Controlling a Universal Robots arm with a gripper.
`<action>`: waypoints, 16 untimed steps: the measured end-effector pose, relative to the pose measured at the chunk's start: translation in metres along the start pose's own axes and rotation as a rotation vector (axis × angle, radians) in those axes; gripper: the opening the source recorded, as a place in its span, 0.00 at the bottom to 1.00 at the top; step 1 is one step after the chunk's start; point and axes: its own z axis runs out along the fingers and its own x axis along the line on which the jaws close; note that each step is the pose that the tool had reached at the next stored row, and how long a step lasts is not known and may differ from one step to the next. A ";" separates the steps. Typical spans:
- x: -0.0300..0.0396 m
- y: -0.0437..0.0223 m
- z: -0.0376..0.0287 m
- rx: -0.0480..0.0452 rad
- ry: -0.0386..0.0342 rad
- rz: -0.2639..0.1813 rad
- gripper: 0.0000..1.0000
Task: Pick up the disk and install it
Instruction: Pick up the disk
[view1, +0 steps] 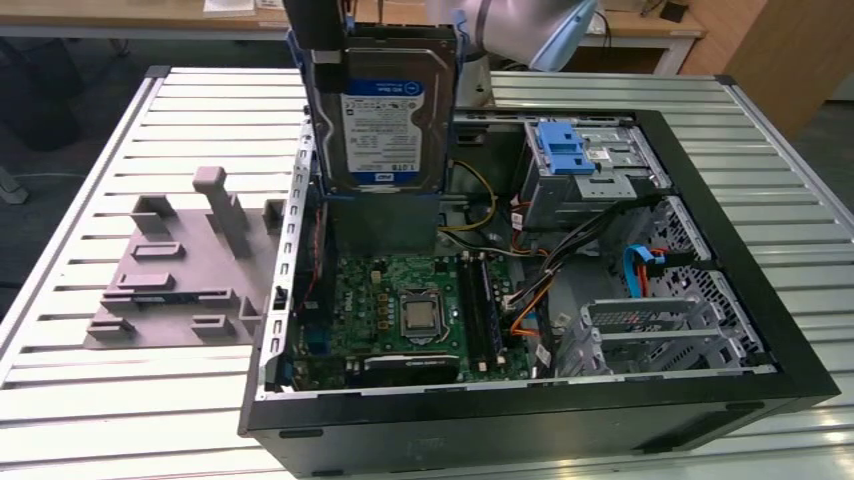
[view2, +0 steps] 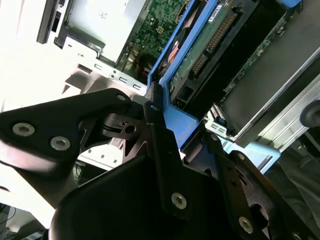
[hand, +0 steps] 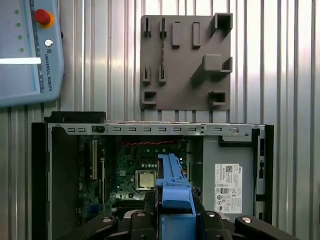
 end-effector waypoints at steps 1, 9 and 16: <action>0.0006 -0.0023 -0.0001 -0.0001 0.0001 0.000 0.36; 0.0054 -0.0214 0.0000 0.0000 0.0000 0.000 0.36; 0.0090 -0.0388 0.0001 0.0000 0.0001 0.000 0.36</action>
